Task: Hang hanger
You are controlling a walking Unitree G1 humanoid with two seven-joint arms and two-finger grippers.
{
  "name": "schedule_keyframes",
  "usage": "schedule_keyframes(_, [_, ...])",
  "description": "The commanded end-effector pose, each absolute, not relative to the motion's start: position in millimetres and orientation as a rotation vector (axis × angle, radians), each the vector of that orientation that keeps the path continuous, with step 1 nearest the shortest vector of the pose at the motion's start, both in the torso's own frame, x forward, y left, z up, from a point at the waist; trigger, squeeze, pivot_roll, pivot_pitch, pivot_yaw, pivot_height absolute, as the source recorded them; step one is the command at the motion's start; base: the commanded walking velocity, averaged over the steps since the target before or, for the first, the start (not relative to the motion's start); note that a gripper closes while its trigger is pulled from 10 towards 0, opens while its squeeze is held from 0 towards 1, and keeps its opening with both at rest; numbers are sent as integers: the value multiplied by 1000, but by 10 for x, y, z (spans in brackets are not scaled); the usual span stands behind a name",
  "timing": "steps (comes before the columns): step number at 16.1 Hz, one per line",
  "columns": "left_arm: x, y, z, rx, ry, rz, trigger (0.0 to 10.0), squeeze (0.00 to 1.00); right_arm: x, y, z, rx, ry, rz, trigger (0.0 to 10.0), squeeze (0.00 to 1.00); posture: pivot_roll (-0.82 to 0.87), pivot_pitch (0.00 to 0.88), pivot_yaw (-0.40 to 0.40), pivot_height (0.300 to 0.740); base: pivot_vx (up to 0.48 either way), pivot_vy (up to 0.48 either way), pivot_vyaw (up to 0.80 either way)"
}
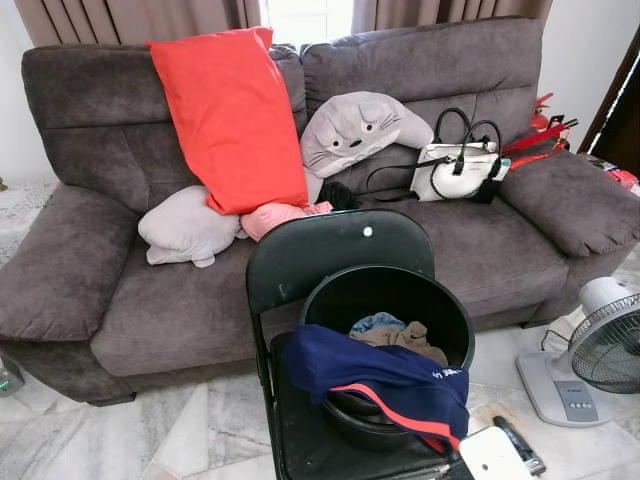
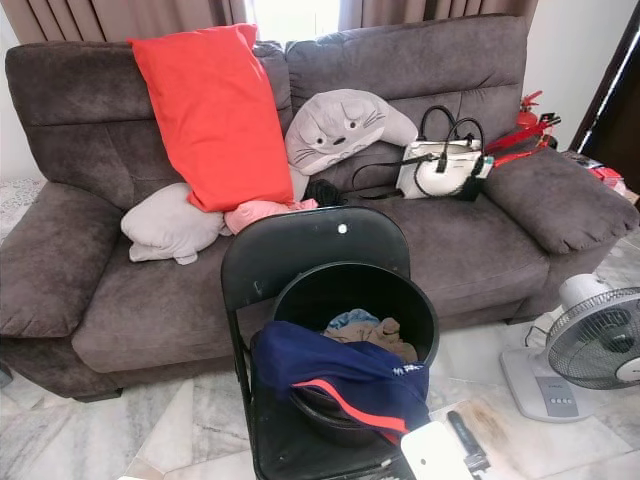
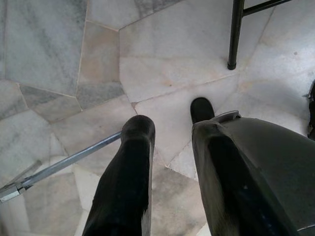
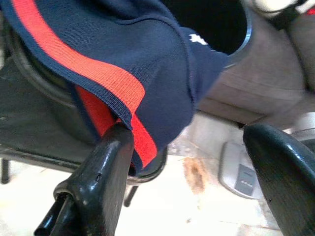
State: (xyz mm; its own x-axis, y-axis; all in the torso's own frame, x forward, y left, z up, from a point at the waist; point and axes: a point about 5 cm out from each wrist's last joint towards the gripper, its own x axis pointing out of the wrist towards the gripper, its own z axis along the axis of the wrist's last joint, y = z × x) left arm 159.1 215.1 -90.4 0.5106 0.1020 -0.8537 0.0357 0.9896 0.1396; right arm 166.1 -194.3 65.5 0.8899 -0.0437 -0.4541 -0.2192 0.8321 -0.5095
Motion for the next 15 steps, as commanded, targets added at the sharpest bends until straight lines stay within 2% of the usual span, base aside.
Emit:
schedule_keyframes(1, [1538,2164,-926,139,1060,43,10000,0,1639,-1974,642,-590,474,71,10000,0,-131,57,44,740,0,0,0])
schedule_keyframes(3, [1537,2162,-926,140,1061,41,10000,0,1632,-1962,664,-589,447,67,10000,0,-131,57,44,740,0,0,0])
schedule_keyframes(6, [1539,2160,-926,141,1061,40,10000,0,1654,-1855,899,-540,278,88,10000,0,-132,59,42,740,0,0,0])
schedule_keyframes(9, [1541,2163,-925,143,1061,38,10000,0,1620,-1868,1000,-526,218,54,10000,0,-136,58,43,740,0,0,0])
schedule_keyframes(15, [1547,2161,-923,146,1061,35,10000,0,1628,-1840,815,-584,292,174,10000,0,-135,56,44,740,0,0,0])
